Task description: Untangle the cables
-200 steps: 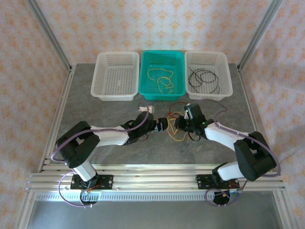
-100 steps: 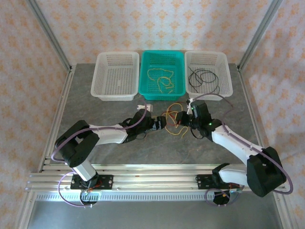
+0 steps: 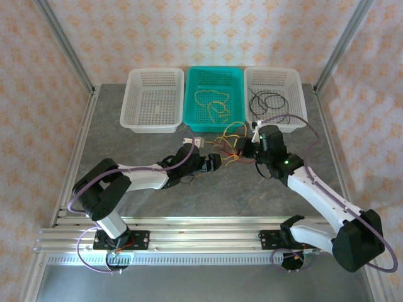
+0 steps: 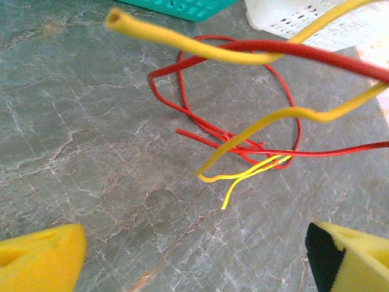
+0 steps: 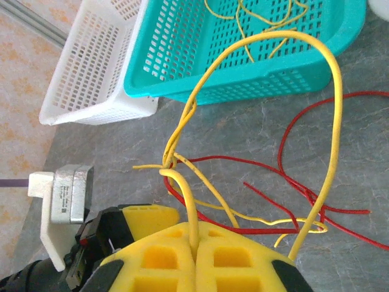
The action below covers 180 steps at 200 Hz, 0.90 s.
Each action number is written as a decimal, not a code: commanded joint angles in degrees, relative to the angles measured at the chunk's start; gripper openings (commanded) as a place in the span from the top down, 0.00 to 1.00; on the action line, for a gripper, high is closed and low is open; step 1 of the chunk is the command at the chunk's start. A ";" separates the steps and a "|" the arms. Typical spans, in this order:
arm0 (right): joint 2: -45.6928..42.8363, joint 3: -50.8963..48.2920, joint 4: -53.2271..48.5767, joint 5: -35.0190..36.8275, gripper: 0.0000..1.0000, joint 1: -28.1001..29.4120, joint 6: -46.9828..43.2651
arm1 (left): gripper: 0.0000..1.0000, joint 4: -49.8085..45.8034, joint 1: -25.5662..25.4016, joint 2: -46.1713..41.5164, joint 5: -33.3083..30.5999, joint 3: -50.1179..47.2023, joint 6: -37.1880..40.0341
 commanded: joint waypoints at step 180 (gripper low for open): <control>-3.89 12.18 -16.42 13.08 1.00 0.39 -8.88 | 0.14 9.27 5.52 -5.05 2.56 -5.75 1.96</control>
